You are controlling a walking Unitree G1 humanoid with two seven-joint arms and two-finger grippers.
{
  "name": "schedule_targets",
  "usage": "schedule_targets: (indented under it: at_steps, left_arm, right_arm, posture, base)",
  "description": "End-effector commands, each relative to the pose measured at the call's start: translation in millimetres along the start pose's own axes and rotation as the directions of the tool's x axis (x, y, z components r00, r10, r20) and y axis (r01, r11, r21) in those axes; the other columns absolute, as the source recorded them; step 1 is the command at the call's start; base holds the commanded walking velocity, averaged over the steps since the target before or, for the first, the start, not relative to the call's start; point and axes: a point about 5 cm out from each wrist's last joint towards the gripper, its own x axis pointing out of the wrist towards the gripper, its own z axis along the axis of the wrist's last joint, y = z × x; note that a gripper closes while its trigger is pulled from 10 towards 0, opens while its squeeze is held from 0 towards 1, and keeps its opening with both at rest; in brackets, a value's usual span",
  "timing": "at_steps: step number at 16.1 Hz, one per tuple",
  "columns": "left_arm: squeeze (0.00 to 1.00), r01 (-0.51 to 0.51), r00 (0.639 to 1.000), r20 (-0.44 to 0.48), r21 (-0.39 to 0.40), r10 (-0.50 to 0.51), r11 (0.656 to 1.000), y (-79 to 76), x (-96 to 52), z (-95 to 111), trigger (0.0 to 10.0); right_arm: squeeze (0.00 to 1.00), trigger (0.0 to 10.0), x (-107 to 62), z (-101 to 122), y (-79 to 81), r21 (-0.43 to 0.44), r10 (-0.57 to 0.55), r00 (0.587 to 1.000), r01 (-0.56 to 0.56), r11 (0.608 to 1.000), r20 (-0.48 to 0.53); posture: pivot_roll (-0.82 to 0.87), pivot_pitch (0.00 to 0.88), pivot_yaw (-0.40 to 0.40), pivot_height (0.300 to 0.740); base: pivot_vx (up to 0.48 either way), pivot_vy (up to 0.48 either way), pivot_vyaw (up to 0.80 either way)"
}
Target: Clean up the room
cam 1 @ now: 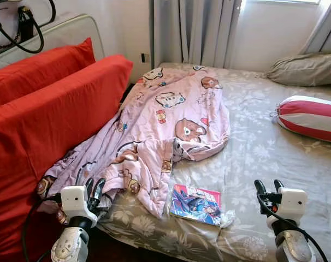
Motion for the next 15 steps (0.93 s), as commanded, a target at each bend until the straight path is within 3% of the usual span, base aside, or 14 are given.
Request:
schedule_targets:
  at_steps: [1,5,7,15]
  left_arm:
    - [0.00,0.011,1.000,-0.002,0.005,-0.011,1.000,0.1,-0.4,2.5,10.0]
    - [0.00,0.005,1.000,-0.008,0.005,-0.005,1.000,3.8,-2.6,4.8,10.0]
    - [0.00,0.006,1.000,-0.009,0.007,-0.006,1.000,4.2,-2.5,5.6,10.0]
    - [0.00,0.009,0.999,-0.036,0.007,-0.009,1.000,1.9,-5.6,3.8,10.0]
  right_arm:
    - [0.00,10.0,2.3,0.9,3.1,-0.007,0.009,1.000,-0.009,1.000,-0.007]
    - [0.00,10.0,1.7,-4.2,8.5,-0.001,0.013,0.999,-0.013,1.000,-0.042]
    - [0.00,10.0,1.6,-2.6,11.1,0.034,0.040,0.999,-0.039,0.999,-0.026]
    - [0.00,10.0,0.7,-2.4,11.2,0.005,0.062,0.997,-0.062,0.998,-0.050]
  posture:
    - [0.03,0.000,0.027,0.697]
    - [0.03,0.000,0.036,0.660]
    - [0.04,0.000,0.037,0.660]
    - [0.04,0.000,0.025,0.660]
  base:
    - [0.000,0.000,0.00]
    - [0.000,0.000,0.00]
    - [0.000,0.000,0.00]
    - [0.000,0.000,0.00]
